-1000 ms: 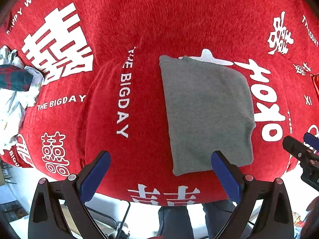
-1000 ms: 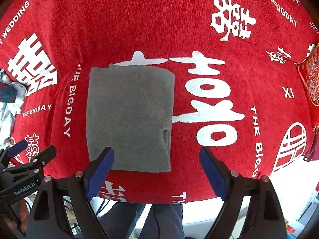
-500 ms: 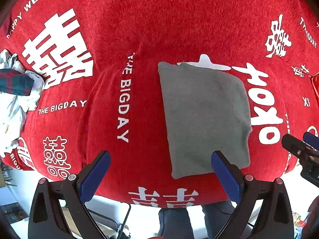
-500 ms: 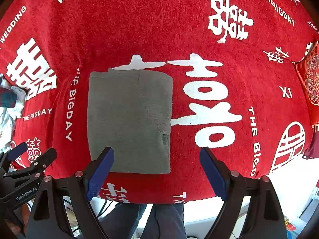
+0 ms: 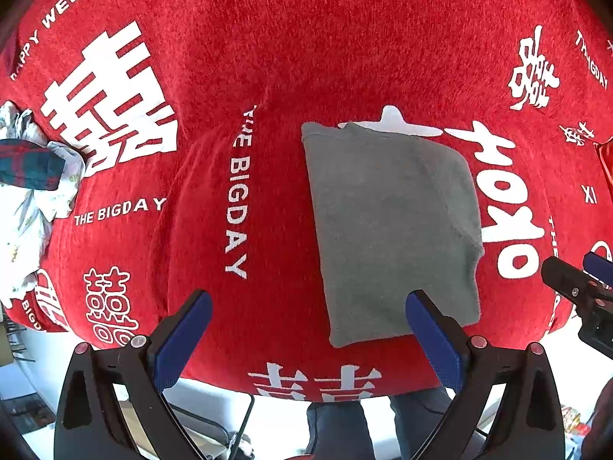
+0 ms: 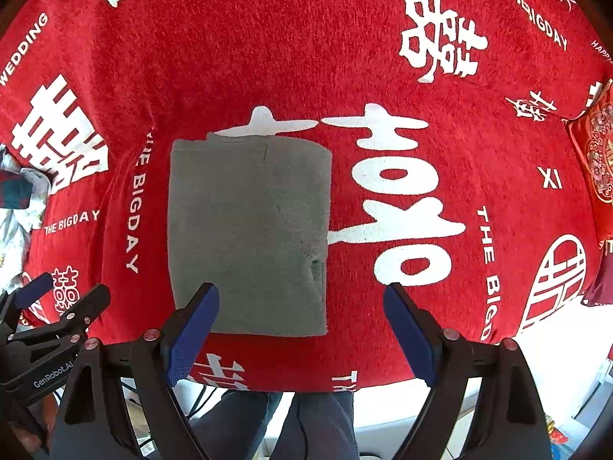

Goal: Fold small clothes

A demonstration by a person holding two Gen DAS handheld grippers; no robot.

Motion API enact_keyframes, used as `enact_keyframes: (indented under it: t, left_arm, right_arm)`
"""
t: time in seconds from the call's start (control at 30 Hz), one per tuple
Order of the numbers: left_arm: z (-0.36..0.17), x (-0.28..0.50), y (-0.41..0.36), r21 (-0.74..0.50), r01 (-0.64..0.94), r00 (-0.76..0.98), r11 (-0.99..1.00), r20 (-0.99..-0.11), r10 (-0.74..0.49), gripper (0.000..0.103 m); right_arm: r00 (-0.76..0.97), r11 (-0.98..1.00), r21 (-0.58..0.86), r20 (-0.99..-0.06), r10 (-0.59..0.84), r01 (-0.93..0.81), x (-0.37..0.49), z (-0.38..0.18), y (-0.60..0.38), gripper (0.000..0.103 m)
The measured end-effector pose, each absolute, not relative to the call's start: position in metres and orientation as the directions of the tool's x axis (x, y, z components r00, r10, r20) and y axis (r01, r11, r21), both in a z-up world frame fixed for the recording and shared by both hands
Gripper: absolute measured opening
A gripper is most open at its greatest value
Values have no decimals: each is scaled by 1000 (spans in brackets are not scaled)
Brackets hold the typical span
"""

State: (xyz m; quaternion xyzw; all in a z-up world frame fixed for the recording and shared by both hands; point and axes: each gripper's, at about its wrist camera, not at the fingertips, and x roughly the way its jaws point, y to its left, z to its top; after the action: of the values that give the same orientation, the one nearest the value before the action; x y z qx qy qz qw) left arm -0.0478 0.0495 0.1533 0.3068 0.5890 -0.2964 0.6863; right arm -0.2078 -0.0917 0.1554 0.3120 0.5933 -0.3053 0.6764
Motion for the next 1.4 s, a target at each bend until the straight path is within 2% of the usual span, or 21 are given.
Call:
enact_keyframes:
  t: [1.4]
  left_arm:
    - [155, -50, 51, 73, 761, 131, 645, -990, -43, 101]
  right_arm:
    - [107, 615, 59, -993, -41, 786, -211, 157, -89, 90]
